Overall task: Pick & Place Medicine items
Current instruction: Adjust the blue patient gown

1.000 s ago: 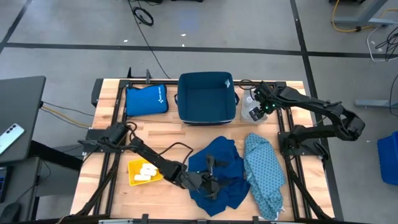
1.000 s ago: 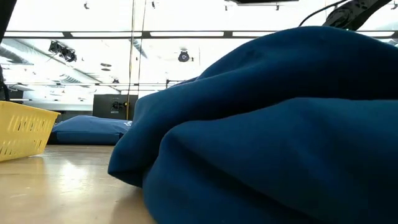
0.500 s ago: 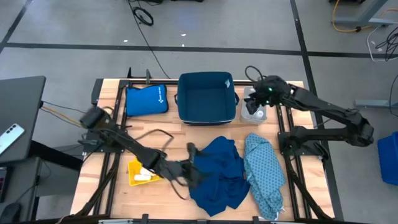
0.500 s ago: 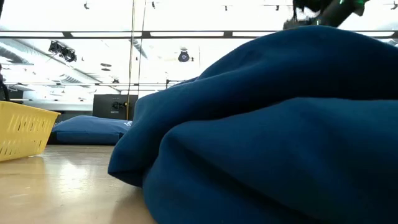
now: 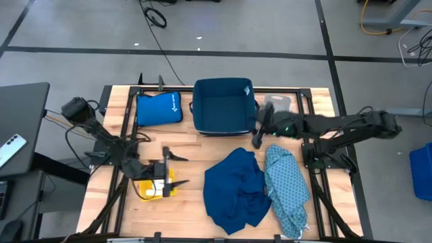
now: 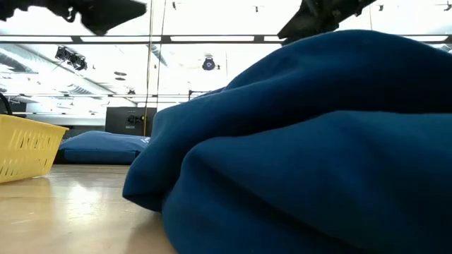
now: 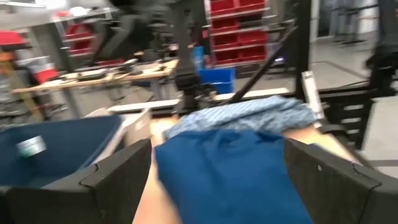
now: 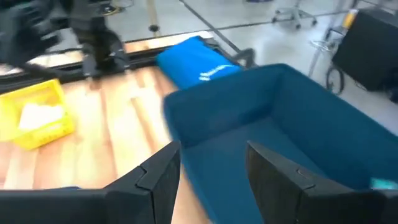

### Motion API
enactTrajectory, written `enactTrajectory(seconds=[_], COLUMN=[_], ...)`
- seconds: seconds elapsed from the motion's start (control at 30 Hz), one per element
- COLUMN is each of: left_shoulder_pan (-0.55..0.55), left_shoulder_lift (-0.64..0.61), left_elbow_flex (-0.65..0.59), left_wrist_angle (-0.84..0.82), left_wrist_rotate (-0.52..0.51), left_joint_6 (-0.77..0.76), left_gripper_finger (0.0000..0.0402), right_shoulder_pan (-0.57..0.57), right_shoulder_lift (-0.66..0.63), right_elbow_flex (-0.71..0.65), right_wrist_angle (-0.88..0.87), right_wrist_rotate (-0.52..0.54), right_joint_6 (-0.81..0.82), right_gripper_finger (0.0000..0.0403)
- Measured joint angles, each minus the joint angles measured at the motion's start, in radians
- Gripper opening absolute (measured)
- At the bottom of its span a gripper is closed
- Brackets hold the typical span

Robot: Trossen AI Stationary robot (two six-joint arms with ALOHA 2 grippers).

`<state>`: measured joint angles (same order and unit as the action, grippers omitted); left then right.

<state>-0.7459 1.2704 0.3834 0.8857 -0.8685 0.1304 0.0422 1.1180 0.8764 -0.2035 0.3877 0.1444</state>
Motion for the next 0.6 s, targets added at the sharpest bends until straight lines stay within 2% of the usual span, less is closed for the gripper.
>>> enactTrajectory(seconds=[0.23, 0.47, 0.6], left_shoulder_pan=[-0.077, -0.078, -0.072], left_shoulder_lift=[-0.031, -0.030, -0.030], left_elbow_flex=[-0.036, -0.036, -0.036], left_wrist_angle=[-0.017, -0.022, -0.022], left_wrist_rotate=[-0.208, -0.173, -0.206], left_joint_6=[0.046, 0.015, 0.049], left_gripper_finger=[0.0364, 0.0364, 0.0364], right_shoulder_pan=[0.125, 0.189, 0.197], right_shoulder_lift=[0.163, 0.247, 0.258], right_elbow_flex=[0.000, 0.000, 0.000], right_wrist_angle=[0.100, 0.084, 0.029], right_wrist_rotate=[0.029, 0.025, -0.006], right_joint_6=[0.014, 0.095, 0.139], right_gripper_finger=[0.0185, 0.0185, 0.0185])
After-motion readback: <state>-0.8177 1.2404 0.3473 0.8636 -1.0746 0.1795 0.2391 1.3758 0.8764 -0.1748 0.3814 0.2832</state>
